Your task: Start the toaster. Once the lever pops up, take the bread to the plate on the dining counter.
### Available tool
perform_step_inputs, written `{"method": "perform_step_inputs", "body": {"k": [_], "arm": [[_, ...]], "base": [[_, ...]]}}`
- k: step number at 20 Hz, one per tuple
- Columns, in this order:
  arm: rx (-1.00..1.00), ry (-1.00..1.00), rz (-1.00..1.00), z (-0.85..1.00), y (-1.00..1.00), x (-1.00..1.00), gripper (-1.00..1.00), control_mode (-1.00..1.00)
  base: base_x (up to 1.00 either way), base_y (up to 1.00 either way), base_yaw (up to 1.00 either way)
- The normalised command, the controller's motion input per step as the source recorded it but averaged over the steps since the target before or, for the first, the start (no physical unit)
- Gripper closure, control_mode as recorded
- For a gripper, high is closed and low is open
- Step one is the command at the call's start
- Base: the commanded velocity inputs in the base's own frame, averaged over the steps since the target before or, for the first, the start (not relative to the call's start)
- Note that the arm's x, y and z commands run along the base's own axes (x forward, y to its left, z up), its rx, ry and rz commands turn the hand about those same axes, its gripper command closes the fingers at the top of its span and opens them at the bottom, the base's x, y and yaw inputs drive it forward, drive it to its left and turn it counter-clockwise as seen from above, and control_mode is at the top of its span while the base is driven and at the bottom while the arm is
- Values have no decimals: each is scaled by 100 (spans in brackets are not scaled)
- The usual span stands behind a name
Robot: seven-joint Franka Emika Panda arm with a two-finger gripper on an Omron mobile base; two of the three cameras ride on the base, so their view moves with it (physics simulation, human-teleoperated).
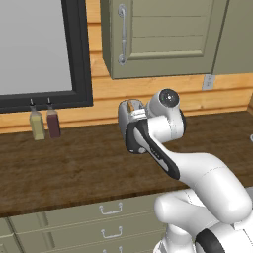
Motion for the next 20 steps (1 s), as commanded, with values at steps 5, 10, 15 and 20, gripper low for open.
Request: {"method": "perform_step_inputs", "body": {"k": [5, 10, 15, 20], "arm": [[0, -3, 0, 0, 0, -1, -100, -100], [0, -7, 0, 4, 0, -1, -100, -100], [0, -6, 0, 10, 0, 0, -100, -100], [0, 0, 0, 28, 0, 0, -100, -100]], "base": [[0, 0, 0], [0, 0, 0], [0, 0, 0], [0, 0, 0]]}}
